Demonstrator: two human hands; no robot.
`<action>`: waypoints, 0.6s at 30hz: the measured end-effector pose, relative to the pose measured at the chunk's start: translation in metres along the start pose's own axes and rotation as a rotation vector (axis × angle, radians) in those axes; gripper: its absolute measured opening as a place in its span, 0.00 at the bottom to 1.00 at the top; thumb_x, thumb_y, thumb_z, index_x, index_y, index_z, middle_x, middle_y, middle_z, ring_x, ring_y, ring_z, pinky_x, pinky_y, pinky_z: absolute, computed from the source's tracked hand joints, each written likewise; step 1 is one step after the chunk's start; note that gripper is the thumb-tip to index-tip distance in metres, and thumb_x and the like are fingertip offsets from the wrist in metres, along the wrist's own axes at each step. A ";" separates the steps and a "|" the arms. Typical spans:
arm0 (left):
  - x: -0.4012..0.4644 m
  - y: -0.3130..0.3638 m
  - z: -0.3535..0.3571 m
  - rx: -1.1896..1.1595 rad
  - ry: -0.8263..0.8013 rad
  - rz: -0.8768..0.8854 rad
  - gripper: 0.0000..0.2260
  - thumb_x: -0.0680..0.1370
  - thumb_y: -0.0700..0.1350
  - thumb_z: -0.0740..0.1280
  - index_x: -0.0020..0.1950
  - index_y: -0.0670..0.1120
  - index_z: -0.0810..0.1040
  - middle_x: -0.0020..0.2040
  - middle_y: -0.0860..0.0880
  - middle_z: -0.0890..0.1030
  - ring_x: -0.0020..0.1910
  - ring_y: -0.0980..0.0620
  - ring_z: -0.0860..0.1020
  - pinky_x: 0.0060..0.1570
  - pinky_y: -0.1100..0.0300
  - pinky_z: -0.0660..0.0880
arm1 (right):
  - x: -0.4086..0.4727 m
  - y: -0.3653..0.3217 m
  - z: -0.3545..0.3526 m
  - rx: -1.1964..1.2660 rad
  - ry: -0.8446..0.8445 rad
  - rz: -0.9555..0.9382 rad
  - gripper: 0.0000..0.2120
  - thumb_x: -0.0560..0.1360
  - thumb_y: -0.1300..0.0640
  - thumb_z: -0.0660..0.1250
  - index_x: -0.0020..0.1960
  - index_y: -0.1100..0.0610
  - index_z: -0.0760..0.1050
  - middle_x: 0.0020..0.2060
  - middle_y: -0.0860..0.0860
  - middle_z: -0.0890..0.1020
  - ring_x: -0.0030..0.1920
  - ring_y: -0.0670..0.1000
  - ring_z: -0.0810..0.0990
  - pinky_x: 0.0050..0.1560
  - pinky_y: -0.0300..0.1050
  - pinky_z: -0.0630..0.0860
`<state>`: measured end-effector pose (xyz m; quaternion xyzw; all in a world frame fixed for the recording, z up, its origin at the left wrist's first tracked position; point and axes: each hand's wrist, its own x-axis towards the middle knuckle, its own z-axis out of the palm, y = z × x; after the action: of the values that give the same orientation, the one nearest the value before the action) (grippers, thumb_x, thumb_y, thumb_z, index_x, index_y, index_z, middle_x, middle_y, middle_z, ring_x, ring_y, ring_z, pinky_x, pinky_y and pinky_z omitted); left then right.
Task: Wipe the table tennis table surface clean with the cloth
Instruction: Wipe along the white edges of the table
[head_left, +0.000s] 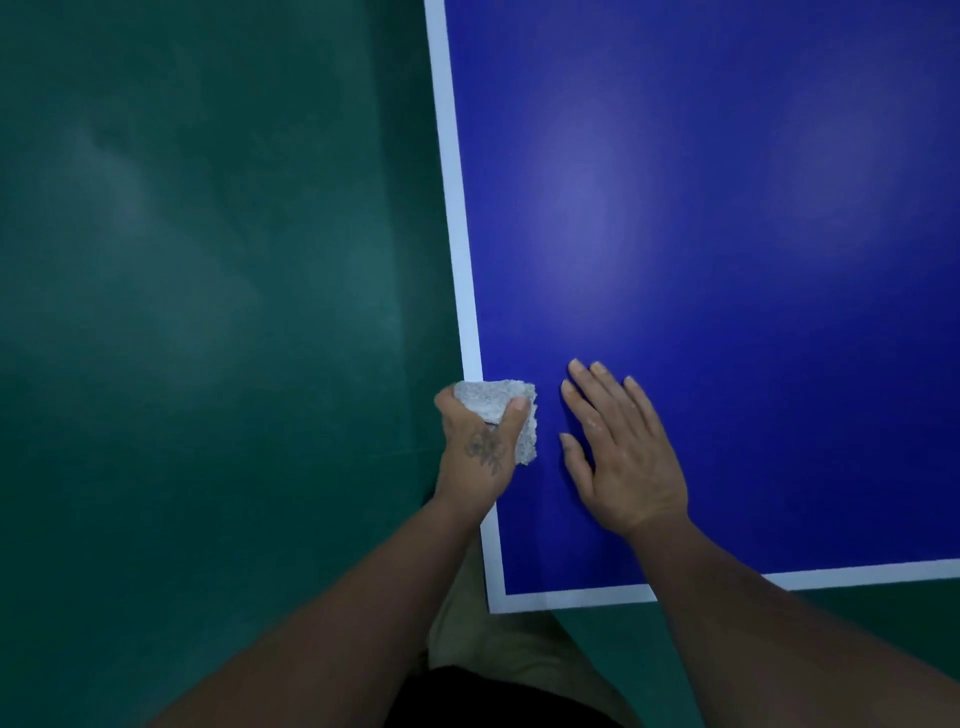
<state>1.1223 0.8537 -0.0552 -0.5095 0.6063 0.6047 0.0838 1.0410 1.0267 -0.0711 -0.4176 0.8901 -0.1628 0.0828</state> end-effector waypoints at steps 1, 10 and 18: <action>0.006 0.003 0.000 -0.001 0.009 -0.006 0.25 0.82 0.54 0.72 0.67 0.50 0.58 0.62 0.47 0.76 0.54 0.56 0.80 0.43 0.70 0.77 | 0.000 0.000 0.000 0.004 -0.005 0.004 0.26 0.86 0.53 0.62 0.82 0.60 0.67 0.84 0.53 0.63 0.85 0.53 0.60 0.82 0.63 0.62; 0.079 0.075 -0.005 0.043 0.060 0.026 0.29 0.80 0.58 0.73 0.66 0.45 0.59 0.64 0.43 0.75 0.60 0.46 0.81 0.53 0.55 0.82 | 0.000 0.000 0.001 0.020 0.010 -0.001 0.25 0.86 0.53 0.62 0.81 0.60 0.68 0.84 0.53 0.64 0.84 0.54 0.60 0.81 0.62 0.63; 0.075 0.051 -0.022 0.096 0.100 0.061 0.38 0.67 0.76 0.75 0.64 0.48 0.79 0.54 0.49 0.87 0.52 0.49 0.87 0.54 0.44 0.85 | 0.000 -0.002 -0.003 0.030 0.016 0.007 0.25 0.87 0.52 0.60 0.82 0.59 0.67 0.84 0.52 0.64 0.85 0.52 0.59 0.82 0.61 0.62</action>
<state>1.0618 0.7842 -0.0707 -0.5159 0.6533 0.5508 0.0595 1.0411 1.0259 -0.0677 -0.4121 0.8895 -0.1794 0.0825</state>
